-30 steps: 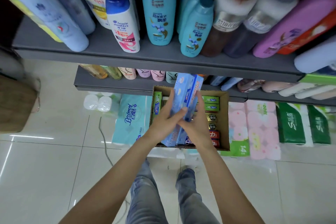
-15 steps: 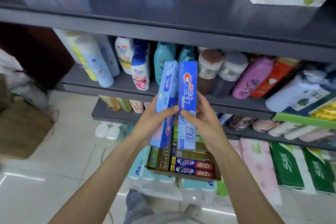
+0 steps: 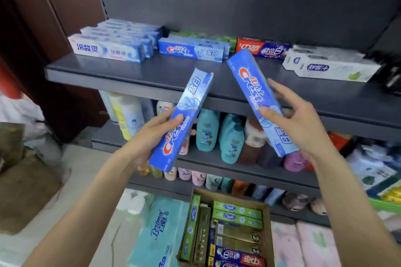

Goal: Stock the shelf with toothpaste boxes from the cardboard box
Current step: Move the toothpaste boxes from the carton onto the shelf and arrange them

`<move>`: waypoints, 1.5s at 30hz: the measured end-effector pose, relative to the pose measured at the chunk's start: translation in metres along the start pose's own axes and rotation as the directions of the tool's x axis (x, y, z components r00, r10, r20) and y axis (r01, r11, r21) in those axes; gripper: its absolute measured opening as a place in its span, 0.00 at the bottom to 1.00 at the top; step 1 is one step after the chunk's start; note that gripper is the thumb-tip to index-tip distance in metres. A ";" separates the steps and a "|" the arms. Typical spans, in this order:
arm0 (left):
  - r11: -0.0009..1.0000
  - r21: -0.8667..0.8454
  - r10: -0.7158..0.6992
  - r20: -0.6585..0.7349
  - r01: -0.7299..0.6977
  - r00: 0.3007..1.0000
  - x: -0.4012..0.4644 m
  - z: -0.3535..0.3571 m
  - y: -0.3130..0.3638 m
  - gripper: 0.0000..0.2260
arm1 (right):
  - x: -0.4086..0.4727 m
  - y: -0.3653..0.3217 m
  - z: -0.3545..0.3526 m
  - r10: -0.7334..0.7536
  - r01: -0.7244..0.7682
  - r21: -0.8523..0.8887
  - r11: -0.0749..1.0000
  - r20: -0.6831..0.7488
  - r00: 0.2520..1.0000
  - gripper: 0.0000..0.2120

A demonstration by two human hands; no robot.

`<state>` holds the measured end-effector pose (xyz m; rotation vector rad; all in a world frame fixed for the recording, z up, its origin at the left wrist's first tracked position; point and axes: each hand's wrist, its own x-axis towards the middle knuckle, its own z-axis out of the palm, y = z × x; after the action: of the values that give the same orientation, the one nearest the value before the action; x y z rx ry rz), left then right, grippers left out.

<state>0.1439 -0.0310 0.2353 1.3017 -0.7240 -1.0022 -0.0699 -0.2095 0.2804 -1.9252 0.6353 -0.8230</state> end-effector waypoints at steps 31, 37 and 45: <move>0.900 0.374 0.208 0.080 -0.223 0.975 0.118 -0.115 0.124 0.12 | 0.177 -0.060 0.111 -0.359 0.329 -0.317 0.890 -0.043 0.932 0.30; -0.035 0.892 0.217 0.446 -0.450 0.868 0.135 -0.077 0.135 0.23 | 0.161 -0.038 0.072 -0.184 0.362 -0.725 0.586 0.316 0.931 0.26; -0.160 0.916 0.376 0.402 -0.369 0.835 0.166 -0.063 0.105 0.22 | 0.173 -0.002 0.068 -0.192 0.210 -0.694 0.689 0.105 0.976 0.18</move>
<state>0.2889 -0.1556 0.3117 2.0849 -1.9560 0.3484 0.0932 -0.2948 0.3080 -2.7460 0.8100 -0.7424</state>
